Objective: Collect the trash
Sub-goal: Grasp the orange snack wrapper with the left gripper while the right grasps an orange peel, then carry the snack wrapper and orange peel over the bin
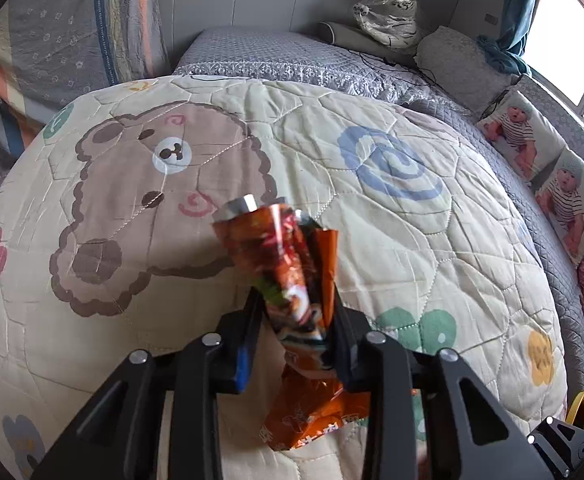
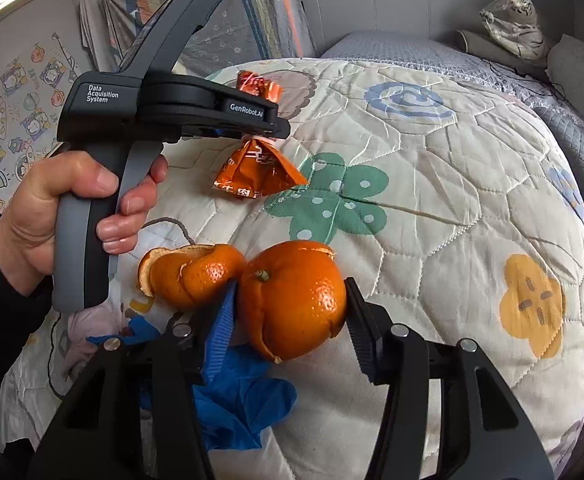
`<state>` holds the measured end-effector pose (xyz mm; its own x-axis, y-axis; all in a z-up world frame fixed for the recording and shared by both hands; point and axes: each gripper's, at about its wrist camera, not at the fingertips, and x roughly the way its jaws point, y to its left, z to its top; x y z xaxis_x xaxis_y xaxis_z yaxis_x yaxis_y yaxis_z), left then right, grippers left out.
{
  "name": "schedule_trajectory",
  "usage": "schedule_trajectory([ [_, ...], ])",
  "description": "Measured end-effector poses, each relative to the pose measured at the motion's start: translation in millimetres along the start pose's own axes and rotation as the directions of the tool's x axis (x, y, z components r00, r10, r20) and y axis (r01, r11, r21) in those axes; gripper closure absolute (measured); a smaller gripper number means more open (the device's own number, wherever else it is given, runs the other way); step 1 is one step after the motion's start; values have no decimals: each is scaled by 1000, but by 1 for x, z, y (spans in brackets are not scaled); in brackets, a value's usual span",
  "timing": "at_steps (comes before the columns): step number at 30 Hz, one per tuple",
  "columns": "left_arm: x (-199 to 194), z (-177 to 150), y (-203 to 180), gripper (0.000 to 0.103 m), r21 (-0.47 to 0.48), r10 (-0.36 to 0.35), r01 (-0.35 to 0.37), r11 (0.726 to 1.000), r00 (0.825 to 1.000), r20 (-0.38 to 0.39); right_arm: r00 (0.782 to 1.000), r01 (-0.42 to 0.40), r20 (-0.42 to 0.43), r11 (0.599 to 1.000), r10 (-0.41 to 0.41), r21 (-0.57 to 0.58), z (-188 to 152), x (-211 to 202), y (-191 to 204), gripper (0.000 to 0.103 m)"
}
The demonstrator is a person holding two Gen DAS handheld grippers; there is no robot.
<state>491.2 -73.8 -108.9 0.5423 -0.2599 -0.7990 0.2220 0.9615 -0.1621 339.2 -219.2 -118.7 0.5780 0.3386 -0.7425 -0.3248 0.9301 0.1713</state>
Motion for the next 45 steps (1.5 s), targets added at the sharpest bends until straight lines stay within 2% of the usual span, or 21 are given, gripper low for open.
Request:
schedule_trajectory([
  [4,-13,3,8,83,-26,-37,38,999,999,34,999,24,27,999,-25,23,1,-4,-5,59],
  [10,-49,9,17,83,-37,-46,51,998,991,126,994,64,86,997,-67,35,5,-25,-10,59],
  [17,-123,7,27,83,-24,-20,27,999,963,269,973,118,191,992,-126,54,7,-80,-12,59],
  [23,-174,-16,19,83,9,-19,17,1000,942,336,948,173,258,982,-186,72,-5,-129,-17,59],
  [26,-193,-30,10,83,23,-23,16,1000,937,349,935,206,277,975,-222,86,-16,-150,-21,59],
  [32,-219,-62,-16,83,55,-82,66,996,924,372,916,249,291,960,-276,129,-40,-179,-32,59],
  [39,-232,-93,-57,83,117,-160,126,985,918,363,897,273,303,942,-322,194,-69,-208,-48,59],
  [45,-231,-115,-105,83,200,-239,180,963,916,324,873,300,315,918,-374,258,-97,-239,-68,59],
])
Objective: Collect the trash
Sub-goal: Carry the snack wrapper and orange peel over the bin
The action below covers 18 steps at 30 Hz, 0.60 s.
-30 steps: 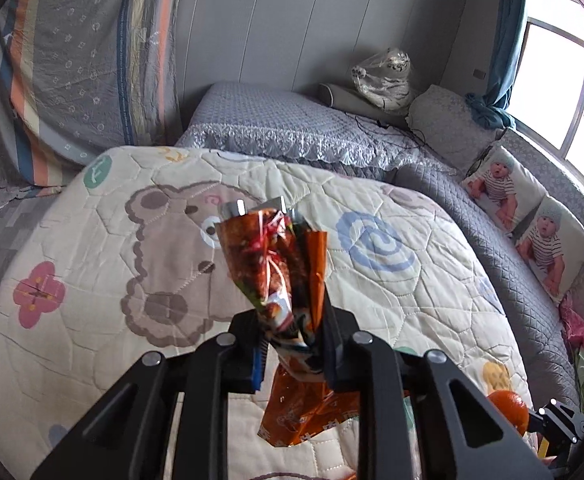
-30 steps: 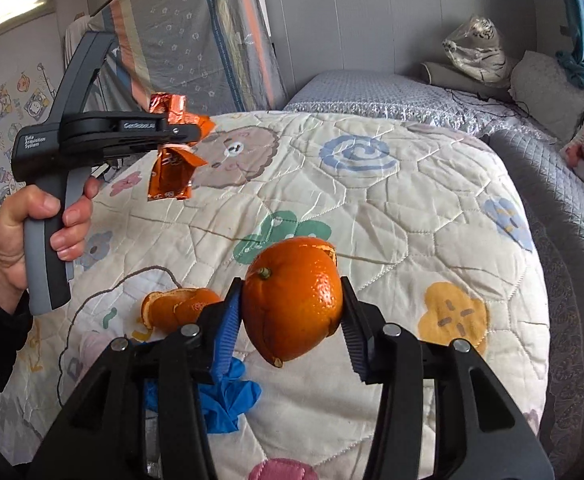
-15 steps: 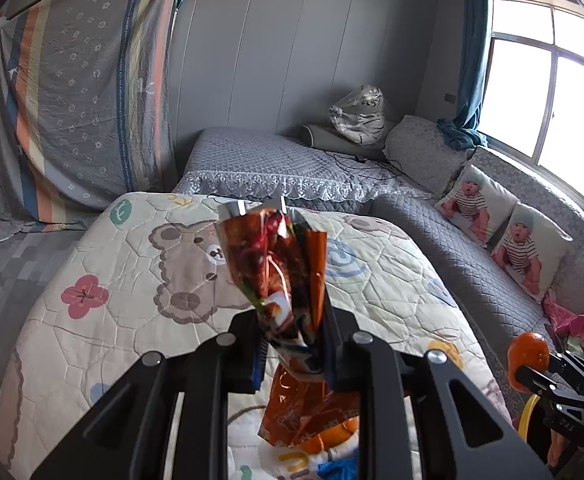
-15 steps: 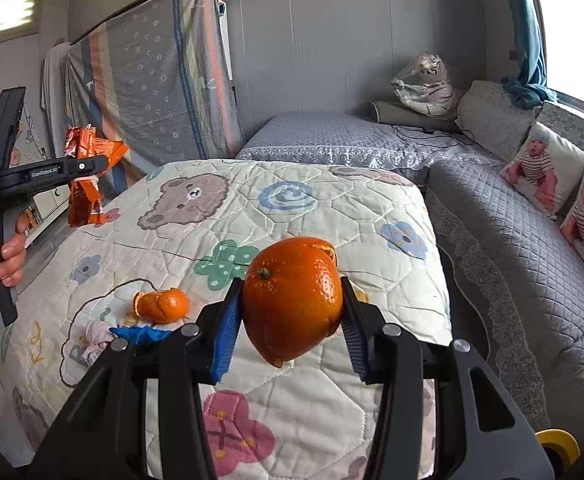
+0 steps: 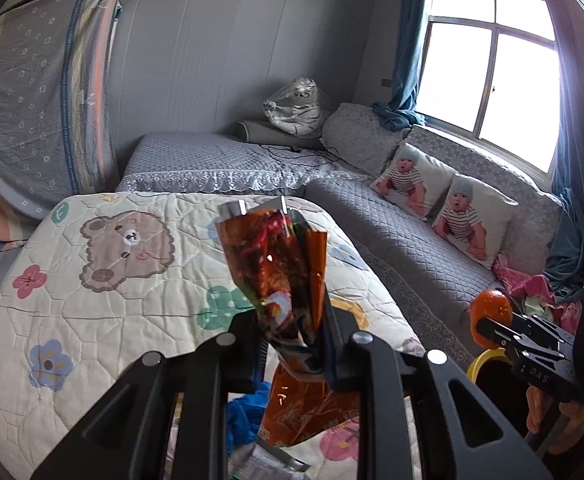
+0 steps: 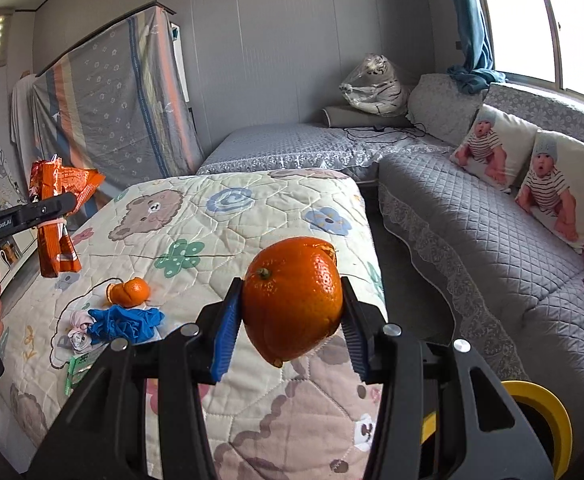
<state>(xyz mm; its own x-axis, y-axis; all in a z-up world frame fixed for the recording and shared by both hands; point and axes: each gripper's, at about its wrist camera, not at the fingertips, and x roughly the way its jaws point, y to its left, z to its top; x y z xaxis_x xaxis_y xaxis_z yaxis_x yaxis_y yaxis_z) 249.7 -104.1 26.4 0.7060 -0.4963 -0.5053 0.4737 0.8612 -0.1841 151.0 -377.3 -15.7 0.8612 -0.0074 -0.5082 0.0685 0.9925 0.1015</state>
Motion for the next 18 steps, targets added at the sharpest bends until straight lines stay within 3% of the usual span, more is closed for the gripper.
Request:
schedule_trajectory([
  [8,20,-21,-86,83,113,-114,120,986,992,-59,996,90,20,994,-91,60,-20,-35,-46,59],
  [18,39,-50,-188,83,235,-243,270,934,960,-137,975,220,-3,967,-222,131,-62,-78,-101,59],
])
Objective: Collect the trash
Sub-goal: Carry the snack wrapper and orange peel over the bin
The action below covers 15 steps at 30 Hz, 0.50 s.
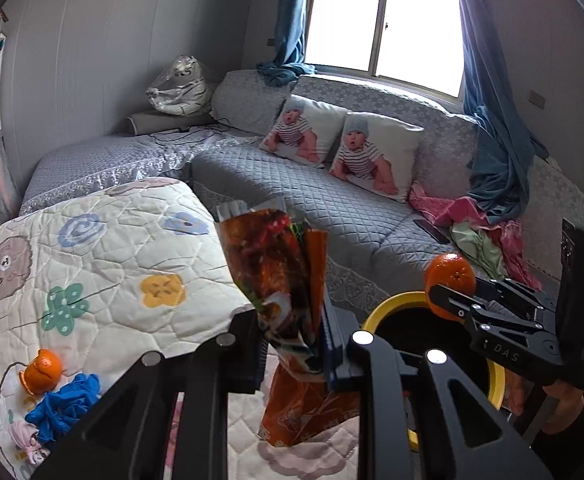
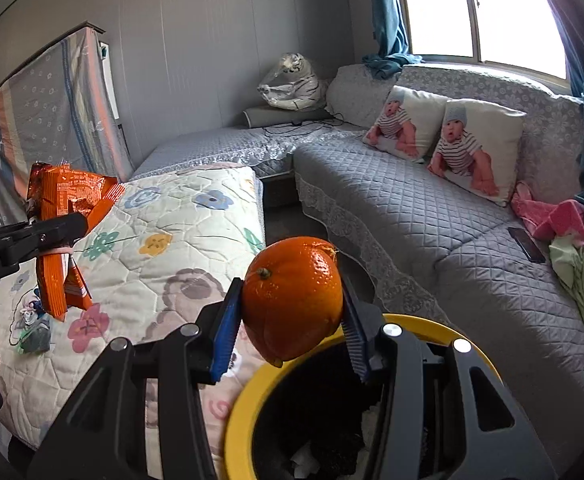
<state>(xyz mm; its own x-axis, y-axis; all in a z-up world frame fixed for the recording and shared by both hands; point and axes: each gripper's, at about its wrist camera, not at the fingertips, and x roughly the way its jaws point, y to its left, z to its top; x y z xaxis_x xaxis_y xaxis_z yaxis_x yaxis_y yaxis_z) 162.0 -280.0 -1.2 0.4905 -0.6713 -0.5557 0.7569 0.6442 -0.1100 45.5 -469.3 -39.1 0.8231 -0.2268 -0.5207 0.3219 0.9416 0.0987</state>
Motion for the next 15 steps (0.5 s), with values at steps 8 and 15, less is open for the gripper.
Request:
schedule_trajectory([
  [8,33,-7,-59,83,89,-84,88,992,995,-51,995,100,-32,993,-98,66,-31,-17,-48,59],
  [15,57,-11,-87,83,113,-141,150,982,986,-84,986,160,-61,982,-154,104,-52,-26,-73,58],
])
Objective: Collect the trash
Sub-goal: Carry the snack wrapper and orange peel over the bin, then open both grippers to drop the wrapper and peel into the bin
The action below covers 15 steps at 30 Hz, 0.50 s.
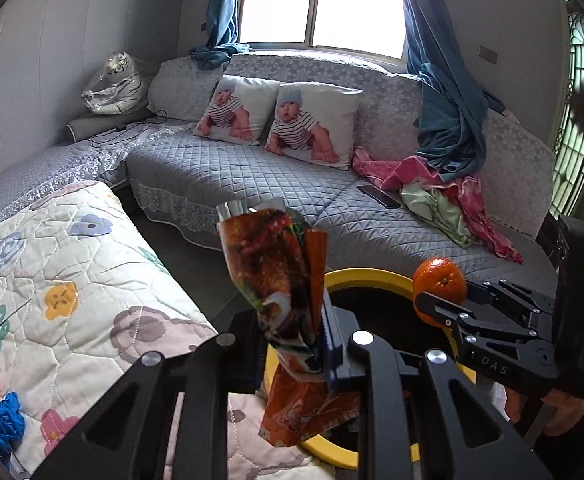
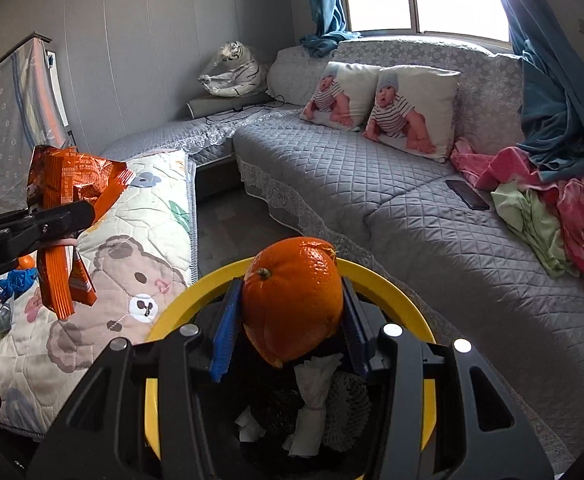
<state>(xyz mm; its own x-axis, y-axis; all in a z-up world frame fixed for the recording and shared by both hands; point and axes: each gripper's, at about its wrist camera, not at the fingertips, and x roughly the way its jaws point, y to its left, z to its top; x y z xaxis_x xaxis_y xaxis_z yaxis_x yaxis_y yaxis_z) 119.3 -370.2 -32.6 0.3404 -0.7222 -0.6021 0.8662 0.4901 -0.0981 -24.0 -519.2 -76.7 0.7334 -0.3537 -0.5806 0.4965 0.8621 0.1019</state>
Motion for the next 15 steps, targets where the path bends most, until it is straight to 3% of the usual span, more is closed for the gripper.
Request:
schedule_trajectory([
  [9,21,-2,-26,83,21,-37,38,999,999,-33,999,14,-38,1000,-14,7,-17,5,-10,58],
  [15,33,-6,-31,82,-13,-58,57,998,997,-57,999,25,-49,1000,-24,9,-22,8,-15,58],
])
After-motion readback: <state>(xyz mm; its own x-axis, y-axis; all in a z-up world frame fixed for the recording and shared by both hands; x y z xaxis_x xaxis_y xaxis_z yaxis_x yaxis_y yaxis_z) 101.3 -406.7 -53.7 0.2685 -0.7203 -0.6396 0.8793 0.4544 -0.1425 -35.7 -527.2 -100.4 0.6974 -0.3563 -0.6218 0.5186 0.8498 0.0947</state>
